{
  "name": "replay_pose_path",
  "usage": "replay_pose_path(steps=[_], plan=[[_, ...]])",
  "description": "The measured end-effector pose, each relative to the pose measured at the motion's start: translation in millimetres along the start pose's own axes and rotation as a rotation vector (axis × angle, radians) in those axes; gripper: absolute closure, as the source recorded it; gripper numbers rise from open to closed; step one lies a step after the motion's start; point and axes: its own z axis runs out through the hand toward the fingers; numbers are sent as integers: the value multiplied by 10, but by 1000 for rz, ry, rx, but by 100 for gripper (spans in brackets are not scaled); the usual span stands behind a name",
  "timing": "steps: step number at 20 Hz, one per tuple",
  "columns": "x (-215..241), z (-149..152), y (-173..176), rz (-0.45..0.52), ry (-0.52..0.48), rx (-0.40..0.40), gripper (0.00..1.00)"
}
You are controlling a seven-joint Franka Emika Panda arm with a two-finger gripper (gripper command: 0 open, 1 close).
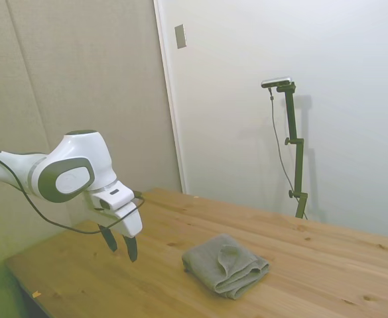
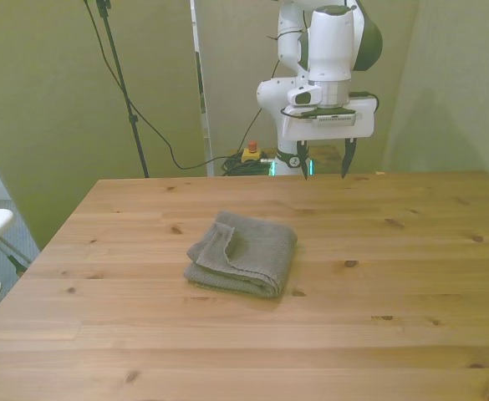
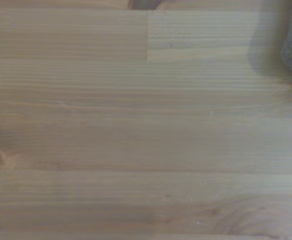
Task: Unfold the towel
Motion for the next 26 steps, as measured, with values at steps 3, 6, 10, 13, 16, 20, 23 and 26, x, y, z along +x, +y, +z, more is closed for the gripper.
replay_pose_path(steps=[3,6,10,13,16,20,23,26], plan=[[37,5,31,4,-3,1,0],[342,-114,266,83,8,29,0],[870,-261,776,203,22,64,0],[1240,-249,1220,325,20,88,0],[1622,-140,1633,383,15,179,0],[1966,78,1943,403,-20,294,0],[2132,242,2080,383,-54,393,0],[2252,409,2213,351,-96,481,0]])
